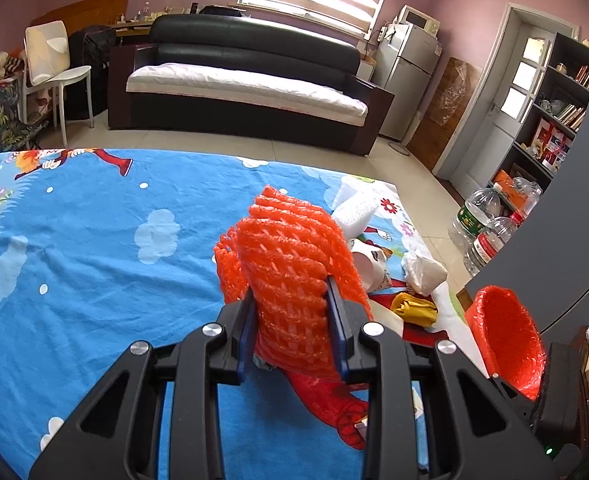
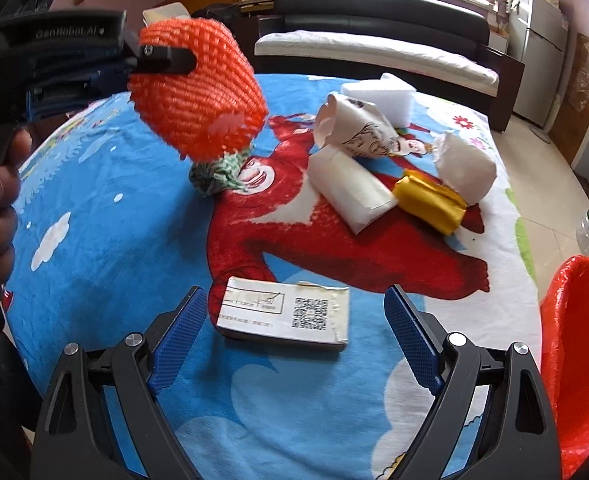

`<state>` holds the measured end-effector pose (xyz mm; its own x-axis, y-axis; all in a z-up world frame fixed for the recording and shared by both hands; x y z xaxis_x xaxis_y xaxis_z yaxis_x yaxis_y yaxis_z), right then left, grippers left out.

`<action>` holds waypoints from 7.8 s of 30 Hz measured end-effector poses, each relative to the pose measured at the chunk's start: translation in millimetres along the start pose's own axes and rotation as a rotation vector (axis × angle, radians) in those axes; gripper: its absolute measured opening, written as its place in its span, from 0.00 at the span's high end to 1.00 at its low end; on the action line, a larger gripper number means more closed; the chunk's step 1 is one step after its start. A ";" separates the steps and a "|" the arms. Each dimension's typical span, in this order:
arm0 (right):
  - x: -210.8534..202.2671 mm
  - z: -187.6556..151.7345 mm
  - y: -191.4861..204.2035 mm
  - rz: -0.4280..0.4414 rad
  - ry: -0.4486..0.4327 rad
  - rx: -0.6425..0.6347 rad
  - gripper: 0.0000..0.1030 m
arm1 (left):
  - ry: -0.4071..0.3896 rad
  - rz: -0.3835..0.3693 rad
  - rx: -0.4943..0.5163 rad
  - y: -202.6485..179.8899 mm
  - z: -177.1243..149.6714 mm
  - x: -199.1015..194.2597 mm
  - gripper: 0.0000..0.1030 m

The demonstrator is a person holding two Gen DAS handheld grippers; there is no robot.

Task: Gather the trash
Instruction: 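Grasp the orange foam net with the left tool while the right tool grasps the white QR-code box, then carry the orange net and QR-code box over the red bin and open both tools, then move both tools back over the remaining trash on the bed, then grasp the green-white striped cloth with the left tool while the right tool grasps the yellow packet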

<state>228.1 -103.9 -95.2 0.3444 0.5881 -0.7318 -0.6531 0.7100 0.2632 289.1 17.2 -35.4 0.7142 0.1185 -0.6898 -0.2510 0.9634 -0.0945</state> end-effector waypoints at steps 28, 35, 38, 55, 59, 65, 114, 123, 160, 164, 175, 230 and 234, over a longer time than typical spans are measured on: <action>-44.2 6.7 -50.1 -0.082 -0.074 0.078 0.36 | -0.025 -0.026 0.003 -24.5 2.5 -0.9 0.71; -86.5 9.2 -95.2 -0.148 -0.145 0.145 0.36 | -0.035 -0.056 0.023 -51.2 3.6 -4.1 0.71; -104.5 8.7 -117.5 -0.174 -0.175 0.174 0.36 | -0.039 -0.070 0.041 -64.2 1.7 -6.0 0.71; -201.9 -8.7 -211.7 -0.340 -0.307 0.295 0.36 | -0.033 -0.184 0.138 -179.5 -16.4 -29.8 0.71; -222.4 -15.2 -229.2 -0.370 -0.336 0.325 0.36 | -0.038 -0.224 0.181 -218.6 -21.0 -41.9 0.71; -246.9 -24.1 -250.6 -0.393 -0.375 0.370 0.36 | -0.034 -0.270 0.248 -275.3 -34.8 -56.9 0.71; -283.7 -46.5 -283.7 -0.452 -0.421 0.436 0.22 | 0.024 -0.353 0.338 -345.4 -66.5 -62.9 0.48; -273.8 -40.1 -277.2 -0.450 -0.407 0.409 0.18 | 0.027 -0.328 0.318 -316.8 -62.8 -54.9 0.48; -199.3 -2.0 -222.8 -0.387 -0.349 0.270 0.18 | 0.005 -0.148 0.173 -134.3 -20.9 7.6 0.48; -194.4 -1.1 -218.5 -0.384 -0.345 0.268 0.18 | 0.009 -0.120 0.150 -113.5 -15.2 15.8 0.48; -180.0 4.3 -203.7 -0.359 -0.324 0.270 0.18 | 0.029 -0.020 0.100 -53.7 -8.3 39.3 0.48; 13.4 58.2 -130.7 -0.255 -0.080 0.303 0.19 | 0.166 0.107 0.107 -8.6 -31.3 79.1 0.71; 16.7 56.6 -132.7 -0.262 -0.064 0.305 0.29 | 0.158 0.106 0.098 -7.6 -27.5 76.8 0.71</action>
<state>358.6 -166.4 -106.8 0.5202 0.3883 -0.7607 -0.3109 0.9157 0.2547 327.9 12.4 -107.4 0.5740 0.1882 -0.7969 -0.2488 0.9673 0.0492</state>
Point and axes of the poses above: each gripper's, at about its wrist camera, not at the fingertips, and x roughly the way its jaws point, y to its left, z to its top, the point moved 10 cm from there along x, roughly the way its jaws point, and after that the axes turned 15 degrees about z, right-handed, at the moved point
